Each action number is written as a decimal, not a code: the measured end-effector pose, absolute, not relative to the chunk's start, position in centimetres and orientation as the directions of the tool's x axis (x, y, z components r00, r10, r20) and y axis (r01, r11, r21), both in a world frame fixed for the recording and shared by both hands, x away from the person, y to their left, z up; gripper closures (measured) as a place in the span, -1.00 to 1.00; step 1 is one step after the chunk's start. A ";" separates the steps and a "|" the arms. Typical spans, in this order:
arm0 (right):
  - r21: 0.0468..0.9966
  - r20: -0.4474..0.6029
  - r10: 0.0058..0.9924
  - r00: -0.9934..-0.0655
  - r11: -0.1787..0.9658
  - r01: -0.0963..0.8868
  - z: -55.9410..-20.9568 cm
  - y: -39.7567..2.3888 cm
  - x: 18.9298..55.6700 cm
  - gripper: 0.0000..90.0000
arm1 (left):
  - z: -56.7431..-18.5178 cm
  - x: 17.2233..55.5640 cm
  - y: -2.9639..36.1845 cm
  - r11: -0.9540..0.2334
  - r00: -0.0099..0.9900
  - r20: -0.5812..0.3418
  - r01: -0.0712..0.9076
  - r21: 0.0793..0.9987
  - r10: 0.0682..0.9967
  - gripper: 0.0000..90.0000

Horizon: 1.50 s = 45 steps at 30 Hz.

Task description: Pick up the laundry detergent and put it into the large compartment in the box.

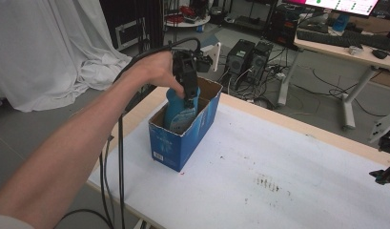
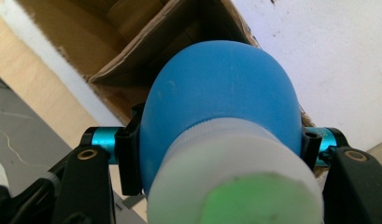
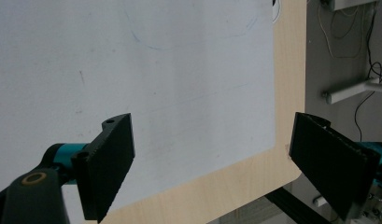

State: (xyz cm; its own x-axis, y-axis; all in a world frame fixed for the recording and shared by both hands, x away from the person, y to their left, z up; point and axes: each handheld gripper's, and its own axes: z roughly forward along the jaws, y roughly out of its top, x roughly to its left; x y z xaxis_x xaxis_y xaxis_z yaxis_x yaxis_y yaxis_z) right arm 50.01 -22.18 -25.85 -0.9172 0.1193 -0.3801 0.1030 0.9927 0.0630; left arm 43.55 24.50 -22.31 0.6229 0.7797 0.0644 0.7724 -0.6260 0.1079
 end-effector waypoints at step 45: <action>0.064 -0.364 0.135 -0.921 0.991 0.120 -27.1 -22.9 49.8 -0.70 | -28.4 43.0 24.6 -0.826 0.824 0.050 0.561 0.061 0.564 -0.16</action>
State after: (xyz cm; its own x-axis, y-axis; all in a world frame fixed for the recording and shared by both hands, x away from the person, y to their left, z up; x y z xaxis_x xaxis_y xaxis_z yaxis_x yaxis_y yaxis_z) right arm 49.79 -22.90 -27.11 -0.9215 0.1352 -0.3641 0.1203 0.9907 0.0636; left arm 43.04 24.63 -28.43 0.8245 0.5637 0.0496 0.5608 -0.8257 0.0614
